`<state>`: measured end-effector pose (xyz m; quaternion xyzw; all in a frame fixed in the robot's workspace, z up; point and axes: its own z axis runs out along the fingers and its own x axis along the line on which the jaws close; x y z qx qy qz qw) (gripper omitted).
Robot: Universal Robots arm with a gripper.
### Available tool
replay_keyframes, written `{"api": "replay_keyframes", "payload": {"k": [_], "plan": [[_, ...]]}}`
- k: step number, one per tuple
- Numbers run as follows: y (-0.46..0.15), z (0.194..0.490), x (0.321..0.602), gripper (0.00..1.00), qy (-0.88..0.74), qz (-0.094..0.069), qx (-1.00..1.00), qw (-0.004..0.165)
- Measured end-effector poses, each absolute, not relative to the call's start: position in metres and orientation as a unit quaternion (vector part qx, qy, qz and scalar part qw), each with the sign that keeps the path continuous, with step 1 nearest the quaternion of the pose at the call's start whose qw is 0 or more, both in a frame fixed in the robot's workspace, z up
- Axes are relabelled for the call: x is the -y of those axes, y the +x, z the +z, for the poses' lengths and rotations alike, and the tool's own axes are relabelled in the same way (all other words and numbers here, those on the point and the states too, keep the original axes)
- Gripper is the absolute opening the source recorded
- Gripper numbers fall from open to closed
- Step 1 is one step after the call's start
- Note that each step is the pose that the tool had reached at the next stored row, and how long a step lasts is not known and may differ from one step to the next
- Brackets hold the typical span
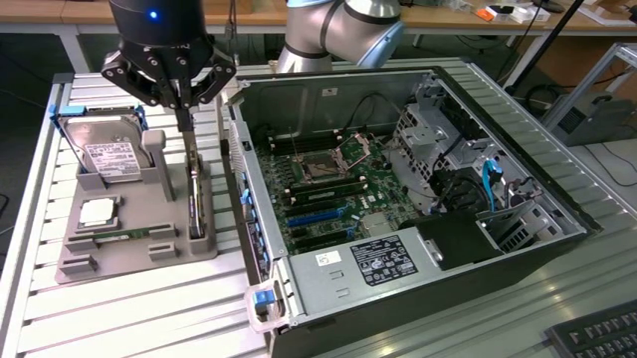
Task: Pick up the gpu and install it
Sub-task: 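Reach for the gpu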
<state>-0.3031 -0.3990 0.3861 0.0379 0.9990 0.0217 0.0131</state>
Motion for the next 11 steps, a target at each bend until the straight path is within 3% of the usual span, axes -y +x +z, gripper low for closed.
{"api": "replay_keyframes", "payload": {"k": [11], "plan": [[-0.3115, 0.3856, 0.399, 0.11, 0.038, 0.022, -0.999, 0.013]]}}
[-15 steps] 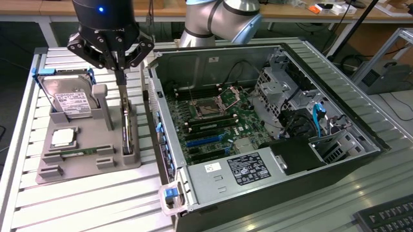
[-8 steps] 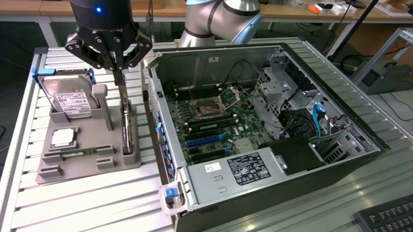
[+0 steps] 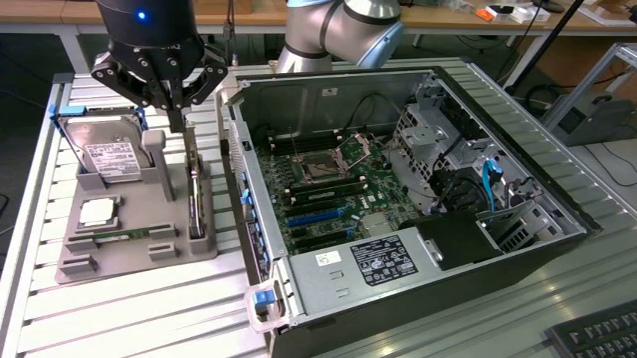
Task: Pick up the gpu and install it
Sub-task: 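Reach for the gpu, then pick up the gpu and move the gpu toward the slot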
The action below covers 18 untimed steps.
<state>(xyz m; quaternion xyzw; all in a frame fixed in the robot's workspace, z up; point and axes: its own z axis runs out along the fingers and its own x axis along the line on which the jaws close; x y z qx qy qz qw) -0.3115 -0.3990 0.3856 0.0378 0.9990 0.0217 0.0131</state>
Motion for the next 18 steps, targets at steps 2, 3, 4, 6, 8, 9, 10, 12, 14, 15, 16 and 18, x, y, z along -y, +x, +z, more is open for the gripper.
{"api": "replay_keyframes", "payload": {"k": [2, 3, 4, 6, 8, 9, 10, 12, 14, 15, 16, 18], "plan": [[-0.3117, 0.3856, 0.399, 0.11, 0.038, 0.022, -0.999, 0.013], [-0.3117, 0.3856, 0.399, 0.11, 0.038, 0.022, -0.999, 0.013], [-0.3117, 0.3856, 0.399, 0.11, 0.038, 0.022, -0.999, 0.013], [-0.3117, 0.3856, 0.399, 0.11, 0.038, 0.022, -0.999, 0.013], [-0.3117, 0.3856, 0.399, 0.11, 0.038, 0.022, -0.999, 0.013], [-0.3117, 0.3856, 0.399, 0.11, 0.038, 0.022, -0.999, 0.013], [-0.3117, 0.3856, 0.399, 0.11, 0.038, 0.022, -0.999, 0.013], [-0.3116, 0.3856, 0.399, 0.11, 0.038, 0.022, -0.999, 0.013], [-0.3117, 0.3856, 0.399, 0.17, 0.038, 0.022, -0.999, 0.013], [-0.3117, 0.3856, 0.399, 0.17, 0.038, 0.022, -0.999, 0.013], [-0.3117, 0.3856, 0.399, 0.24, 0.038, 0.022, -0.999, 0.013], [-0.3117, 0.3856, 0.399, 0.36, 0.038, 0.022, -0.999, 0.013]]}}
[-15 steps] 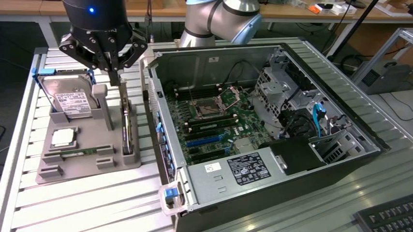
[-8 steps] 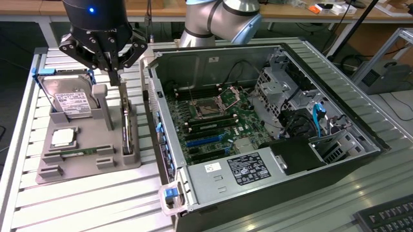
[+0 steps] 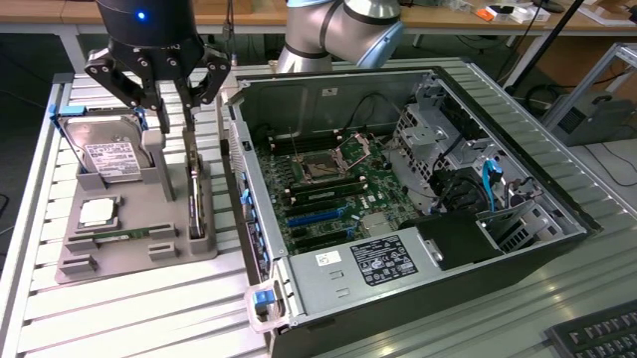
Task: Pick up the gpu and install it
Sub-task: 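Pick up the gpu and move the gpu toward the slot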
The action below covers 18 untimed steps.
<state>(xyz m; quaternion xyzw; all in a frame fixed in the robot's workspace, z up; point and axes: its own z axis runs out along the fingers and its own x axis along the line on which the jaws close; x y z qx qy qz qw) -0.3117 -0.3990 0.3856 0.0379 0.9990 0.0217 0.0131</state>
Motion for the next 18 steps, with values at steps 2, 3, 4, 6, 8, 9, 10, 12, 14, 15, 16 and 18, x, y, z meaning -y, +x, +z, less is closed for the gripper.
{"api": "replay_keyframes", "payload": {"k": [2, 3, 4, 6, 8, 9, 10, 12, 14, 15, 16, 18], "plan": [[-0.312, 0.386, 0.399, 0.42, 0.038, 0.022, -0.999, 0.013], [-0.312, 0.386, 0.399, 0.42, 0.038, 0.022, -0.999, 0.013], [-0.312, 0.386, 0.399, 0.48, 0.038, 0.022, -0.999, 0.013], [-0.312, 0.386, 0.399, 0.48, 0.038, 0.022, -0.999, 0.013], [-0.312, 0.384, 0.399, 0.48, 0.038, 0.022, -0.999, 0.013], [-0.312, 0.382, 0.399, 0.48, 0.038, 0.022, -0.999, 0.013], [-0.312, 0.381, 0.399, 0.48, 0.038, 0.022, -0.999, 0.013], [-0.312, 0.377, 0.399, 0.48, 0.038, 0.022, -0.999, 0.013], [-0.312, 0.374, 0.4, 0.48, 0.038, 0.022, -0.999, 0.013], [-0.312, 0.372, 0.4, 0.48, 0.038, 0.022, -0.999, 0.013], [-0.312, 0.372, 0.4, 0.48, 0.038, 0.022, -0.999, 0.013], [-0.312, 0.371, 0.4, 0.48, 0.038, 0.022, -0.999, 0.013]]}}
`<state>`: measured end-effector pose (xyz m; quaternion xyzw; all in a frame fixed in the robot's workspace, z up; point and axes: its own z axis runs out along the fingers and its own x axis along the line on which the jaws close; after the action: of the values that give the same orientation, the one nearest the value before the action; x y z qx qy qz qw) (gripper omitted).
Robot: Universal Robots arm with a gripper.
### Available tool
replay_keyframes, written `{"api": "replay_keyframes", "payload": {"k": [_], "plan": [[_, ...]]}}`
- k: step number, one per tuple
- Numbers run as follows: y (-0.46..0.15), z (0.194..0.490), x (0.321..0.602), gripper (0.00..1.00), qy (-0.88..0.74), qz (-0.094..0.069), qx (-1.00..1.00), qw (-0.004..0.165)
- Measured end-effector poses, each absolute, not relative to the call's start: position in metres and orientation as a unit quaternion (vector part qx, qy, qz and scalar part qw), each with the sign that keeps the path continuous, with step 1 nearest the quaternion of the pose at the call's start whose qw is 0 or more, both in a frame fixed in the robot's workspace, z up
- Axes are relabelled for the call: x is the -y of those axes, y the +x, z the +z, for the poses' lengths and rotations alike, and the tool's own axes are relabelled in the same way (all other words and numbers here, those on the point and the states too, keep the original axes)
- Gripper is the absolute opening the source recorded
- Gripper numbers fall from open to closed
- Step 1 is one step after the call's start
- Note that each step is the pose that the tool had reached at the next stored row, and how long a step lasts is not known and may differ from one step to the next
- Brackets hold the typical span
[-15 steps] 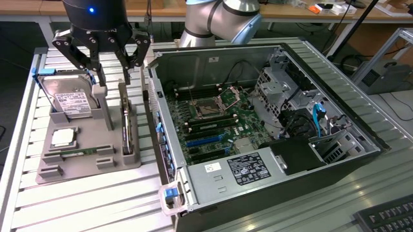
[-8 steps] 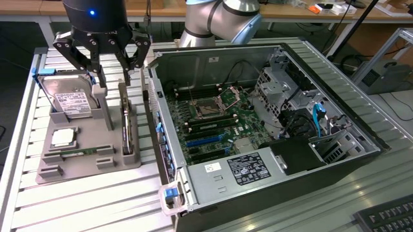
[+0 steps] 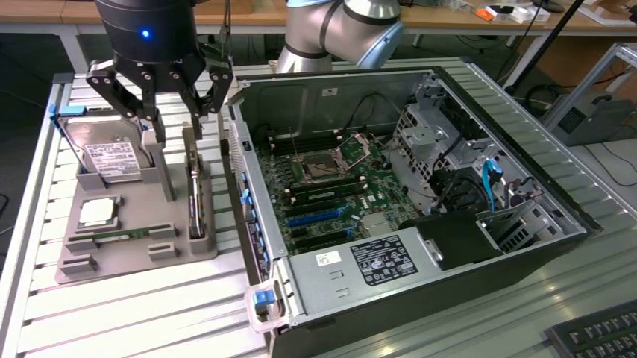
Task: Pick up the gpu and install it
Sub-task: 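Pick up the gpu and move the gpu toward the slot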
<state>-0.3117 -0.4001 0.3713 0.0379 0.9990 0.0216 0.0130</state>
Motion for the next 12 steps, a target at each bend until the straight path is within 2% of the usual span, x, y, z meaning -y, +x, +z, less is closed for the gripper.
{"api": "replay_keyframes", "payload": {"k": [12], "plan": [[-0.3116, 0.3688, 0.4007, 0.48, 0.038, 0.022, -0.999, 0.013]]}}
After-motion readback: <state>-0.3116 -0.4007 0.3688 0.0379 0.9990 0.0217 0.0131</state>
